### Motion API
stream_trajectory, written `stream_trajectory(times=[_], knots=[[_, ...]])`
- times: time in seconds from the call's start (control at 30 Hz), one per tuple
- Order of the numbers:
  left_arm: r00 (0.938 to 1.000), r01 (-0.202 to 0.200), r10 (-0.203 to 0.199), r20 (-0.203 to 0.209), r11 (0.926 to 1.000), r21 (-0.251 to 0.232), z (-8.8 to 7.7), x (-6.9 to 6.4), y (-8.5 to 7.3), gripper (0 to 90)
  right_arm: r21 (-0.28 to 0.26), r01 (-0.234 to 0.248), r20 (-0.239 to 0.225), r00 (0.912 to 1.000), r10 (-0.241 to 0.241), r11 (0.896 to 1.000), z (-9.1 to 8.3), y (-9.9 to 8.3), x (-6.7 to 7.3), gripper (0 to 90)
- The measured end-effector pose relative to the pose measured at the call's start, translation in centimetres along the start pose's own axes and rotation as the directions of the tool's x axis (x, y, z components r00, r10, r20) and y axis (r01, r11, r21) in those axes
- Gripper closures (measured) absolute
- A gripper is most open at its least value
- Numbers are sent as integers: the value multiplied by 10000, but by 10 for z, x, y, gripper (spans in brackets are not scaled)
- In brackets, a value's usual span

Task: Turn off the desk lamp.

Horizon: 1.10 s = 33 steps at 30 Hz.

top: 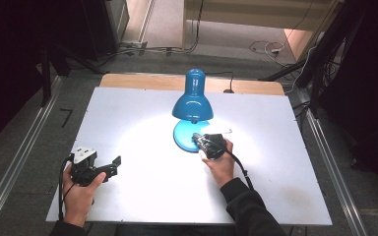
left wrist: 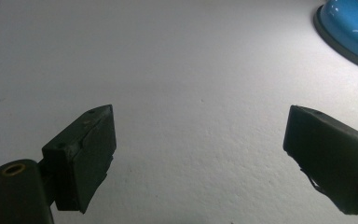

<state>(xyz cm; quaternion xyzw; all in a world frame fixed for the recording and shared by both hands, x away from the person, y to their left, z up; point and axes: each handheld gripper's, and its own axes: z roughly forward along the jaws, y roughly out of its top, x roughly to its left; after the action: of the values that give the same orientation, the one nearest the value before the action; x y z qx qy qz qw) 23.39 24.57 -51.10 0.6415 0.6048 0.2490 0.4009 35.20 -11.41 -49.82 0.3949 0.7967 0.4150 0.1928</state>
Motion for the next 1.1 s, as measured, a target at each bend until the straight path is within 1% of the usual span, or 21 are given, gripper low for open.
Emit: stream_trajectory(times=[0.13,0.67,0.8,0.83,0.87,0.93,1.0,1.1], knots=[[10000,-10,9,14,10000,31,0,0,0,100,-28,143,27,9999,-143,9999,1,-1,1,879],[10000,-15,15,23,10000,-8,0,-1,0,100,-54,210,4,9998,-210,9998,1,-1,0,882],[10000,-40,40,42,10000,-4,0,-1,0,100,-53,43,-84,10000,-44,10000,2,0,-1,882],[10000,-40,40,43,10000,-5,0,-1,0,99,65,23,107,9999,-24,10000,4,0,-1,883],[10000,-57,57,34,10000,-1,0,-1,0,100,36,35,151,9999,-36,10000,5,1,-2,883],[10000,-51,51,57,10000,-16,-1,-1,0,100,79,-236,76,9997,236,9997,6,3,-5,883],[10000,-4,4,5,10000,-29,-1,-1,0,99,87,-52,302,9995,49,9999,7,4,-6,883],[10000,8,-8,11,10000,-16,0,1,0,100,2,-447,124,9989,447,9990,5,5,-11,880]])
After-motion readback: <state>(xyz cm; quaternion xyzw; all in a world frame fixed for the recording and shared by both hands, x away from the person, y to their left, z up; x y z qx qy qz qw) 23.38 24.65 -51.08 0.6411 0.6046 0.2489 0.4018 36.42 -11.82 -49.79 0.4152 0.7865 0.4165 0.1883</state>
